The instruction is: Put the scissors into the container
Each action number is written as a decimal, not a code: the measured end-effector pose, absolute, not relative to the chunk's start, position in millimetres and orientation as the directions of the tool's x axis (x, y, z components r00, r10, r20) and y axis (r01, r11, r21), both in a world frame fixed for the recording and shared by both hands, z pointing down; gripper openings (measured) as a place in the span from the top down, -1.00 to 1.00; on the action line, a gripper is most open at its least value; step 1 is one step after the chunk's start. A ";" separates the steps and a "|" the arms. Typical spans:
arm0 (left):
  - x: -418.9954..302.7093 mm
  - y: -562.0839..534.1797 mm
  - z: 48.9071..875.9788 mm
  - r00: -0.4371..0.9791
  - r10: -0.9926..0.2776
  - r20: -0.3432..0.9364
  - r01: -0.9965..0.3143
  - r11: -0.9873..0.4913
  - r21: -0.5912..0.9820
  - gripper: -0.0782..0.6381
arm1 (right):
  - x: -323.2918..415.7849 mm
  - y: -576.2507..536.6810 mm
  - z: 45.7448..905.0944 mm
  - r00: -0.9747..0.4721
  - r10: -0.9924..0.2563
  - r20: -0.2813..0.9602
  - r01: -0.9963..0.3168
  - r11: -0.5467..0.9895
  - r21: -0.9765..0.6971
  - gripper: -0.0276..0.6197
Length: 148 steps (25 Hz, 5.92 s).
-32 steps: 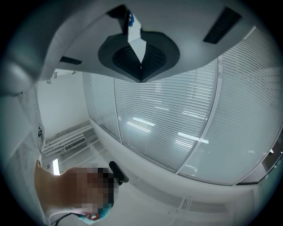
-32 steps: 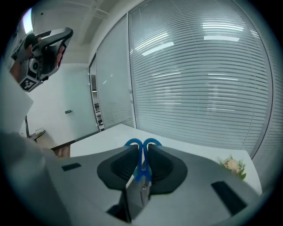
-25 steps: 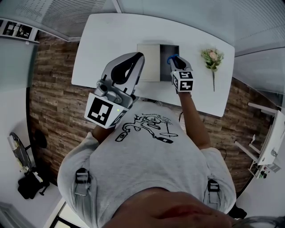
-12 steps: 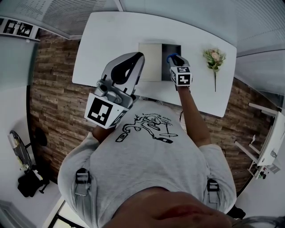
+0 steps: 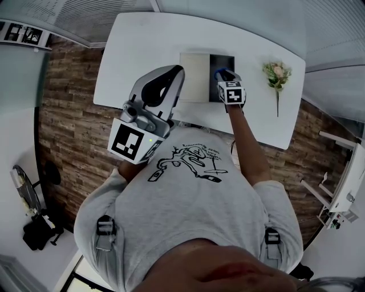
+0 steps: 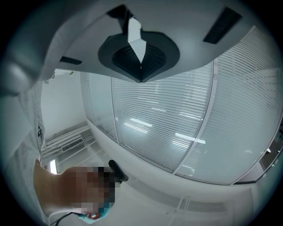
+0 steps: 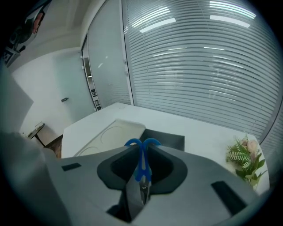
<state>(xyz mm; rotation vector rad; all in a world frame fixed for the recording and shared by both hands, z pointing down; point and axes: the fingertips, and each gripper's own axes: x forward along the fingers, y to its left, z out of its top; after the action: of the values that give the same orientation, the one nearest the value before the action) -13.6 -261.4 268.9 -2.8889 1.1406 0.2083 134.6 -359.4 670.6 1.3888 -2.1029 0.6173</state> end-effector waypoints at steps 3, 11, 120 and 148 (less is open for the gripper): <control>-15.8 -261.7 268.7 0.722 -0.679 -0.133 -0.683 -0.730 0.023 0.73 | 134.0 -362.7 677.0 -0.318 -0.671 0.669 -0.929 0.361 -0.079 0.67; -20.2 -260.9 271.1 0.719 -0.683 -0.127 -0.686 -0.727 0.025 0.73 | 134.5 -368.3 693.7 -0.307 -0.645 0.699 -0.930 0.359 -0.078 0.67; -2.9 -271.4 294.7 0.751 -0.655 -0.082 -0.654 -0.755 0.036 0.73 | 146.2 -286.6 349.1 -0.412 -0.896 0.164 -0.899 0.429 0.089 0.87; -3.3 -259.1 273.0 0.752 -0.652 -0.098 -0.655 -0.756 0.011 0.73 | 144.0 -208.2 270.6 -0.374 -0.926 0.049 -0.919 0.377 0.117 0.90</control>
<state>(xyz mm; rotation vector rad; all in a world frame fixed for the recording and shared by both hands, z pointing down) -3.3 -259.1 273.0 -2.9179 1.0889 0.1494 144.0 -208.2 270.6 1.6933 -2.5171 -0.1059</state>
